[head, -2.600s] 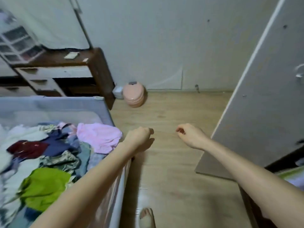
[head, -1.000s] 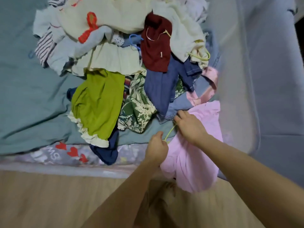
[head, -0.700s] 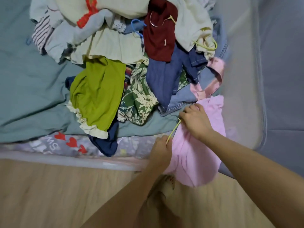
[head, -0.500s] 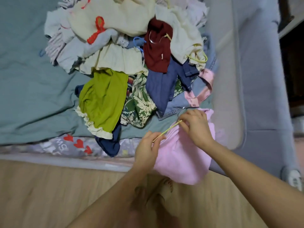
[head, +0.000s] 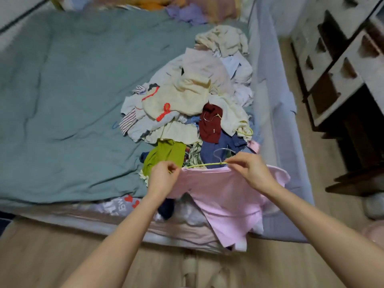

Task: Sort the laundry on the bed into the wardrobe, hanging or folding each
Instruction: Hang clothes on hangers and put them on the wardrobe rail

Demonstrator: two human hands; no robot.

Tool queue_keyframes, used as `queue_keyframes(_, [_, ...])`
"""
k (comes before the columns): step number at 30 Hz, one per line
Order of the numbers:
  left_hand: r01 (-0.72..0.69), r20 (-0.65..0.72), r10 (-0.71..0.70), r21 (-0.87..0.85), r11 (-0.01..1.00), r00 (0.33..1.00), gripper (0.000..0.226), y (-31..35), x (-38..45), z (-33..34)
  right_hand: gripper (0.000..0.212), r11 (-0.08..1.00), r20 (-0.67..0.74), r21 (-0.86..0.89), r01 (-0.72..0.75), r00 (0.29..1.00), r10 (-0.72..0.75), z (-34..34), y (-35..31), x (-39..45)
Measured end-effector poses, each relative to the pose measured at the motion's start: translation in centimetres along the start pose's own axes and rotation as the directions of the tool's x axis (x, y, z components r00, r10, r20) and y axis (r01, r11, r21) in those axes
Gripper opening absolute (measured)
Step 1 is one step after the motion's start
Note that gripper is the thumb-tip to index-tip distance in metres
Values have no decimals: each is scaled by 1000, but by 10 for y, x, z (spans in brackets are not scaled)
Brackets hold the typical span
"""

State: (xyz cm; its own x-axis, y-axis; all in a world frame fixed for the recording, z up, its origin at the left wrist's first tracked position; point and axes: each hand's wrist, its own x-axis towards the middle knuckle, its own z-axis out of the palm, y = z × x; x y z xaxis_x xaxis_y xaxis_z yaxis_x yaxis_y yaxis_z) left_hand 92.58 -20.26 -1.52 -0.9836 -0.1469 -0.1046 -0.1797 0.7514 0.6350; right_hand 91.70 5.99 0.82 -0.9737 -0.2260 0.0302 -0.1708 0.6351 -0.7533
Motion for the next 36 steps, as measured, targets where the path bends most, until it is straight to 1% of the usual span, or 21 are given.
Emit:
queue_keyframes(1, [6, -1, -6, -21, 1000, 1000, 12, 5, 1, -6, 11, 1000, 4, -1, 8, 1000, -8, -4, -6, 2])
queue_keyframes(3, [-47, 15, 47, -29, 998, 999, 16, 15, 4, -18, 11, 1000, 8, -16, 17, 1000, -17, -13, -16, 7])
queue_keyframes(5, [-126, 48, 125, 7, 992, 991, 16, 23, 8, -30, 12, 1000, 7, -20, 17, 1000, -17, -22, -25, 11])
queue_keyframes(7, [-264, 77, 261, 28, 964, 962, 14, 27, 15, -43, 13, 1000, -8, 1, 5, 1000, -5, -33, -34, 14])
queue_keyframes(9, [-433, 110, 426, 52, 900, 898, 13, 30, 22, -54, 14, 999, -39, 32, -3, 999, 4, -44, -41, 17])
queue_keyframes(11, [-567, 116, 556, 116, 815, 823, 14, 33, 25, -64, 15, 999, -59, 39, 0, 998, 3, -54, -46, 21])
queue_keyframes(14, [-679, 86, 681, 235, 696, 727, 29, 39, 22, -75, 16, 999, -56, 30, 15, 998, -13, -63, -49, 26])
queue_keyframes(15, [-690, 64, 700, 248, 679, 712, 33, 42, 21, -77, 16, 1000, -45, 27, 14, 999, -13, -64, -50, 27])
queue_keyframes(17, [-665, 14, 678, 205, 718, 735, 32, 48, 21, -80, 17, 999, -4, 24, 26, 1000, -26, -62, -53, 27])
queue_keyframes(18, [-651, 18, 658, 166, 741, 753, 28, 52, 22, -81, 16, 999, 11, 32, 41, 999, -41, -60, -55, 27])
queue_keyframes(19, [-642, 48, 642, 133, 755, 765, 23, 55, 23, -81, 16, 997, 19, 48, 53, 998, -54, -57, -58, 27])
queue_keyframes(21, [-598, 154, 583, 79, 798, 798, 16, 58, 23, -81, 16, 994, 26, 86, 60, 998, -63, -53, -61, 30])
queue_keyframes(22, [-556, 208, 538, 35, 830, 816, 16, 58, 22, -81, 16, 993, 36, 100, 60, 997, -64, -50, -63, 32])
queue_keyframes(23, [-503, 247, 495, -36, 864, 833, 20, 60, 20, -81, 16, 992, 58, 108, 65, 996, -71, -47, -65, 34])
queue_keyframes(25, [-385, 301, 428, -193, 902, 852, 28, 64, 16, -80, 16, 991, 134, 90, 102, 984, -114, -39, -71, 43])
queue_keyframes(27, [-314, 289, 385, -264, 912, 876, 21, 68, 12, -80, 16, 984, 215, 56, 170, 960, -178, -29, -81, 54])
queue_keyframes(28, [-277, 258, 356, -298, 914, 898, 20, 66, 12, -82, 16, 978, 226, 48, 205, 951, -210, -24, -86, 60])
queue_keyframes(30, [-201, 211, 293, -371, 907, 933, 25, 54, 14, -93, 17, 975, 163, 56, 214, 962, -220, -15, -96, 70])
queue_keyframes(33, [-140, 211, 241, -404, 904, 947, 26, 29, 24, -122, 17, 979, 12, 64, 193, 981, -194, 1, -108, 86])
queue_keyframes(36, [-68, 274, 199, -421, 904, 941, 19, 8, 44, -150, 23, 976, -9, 98, 196, 981, -196, 23, -131, 105])
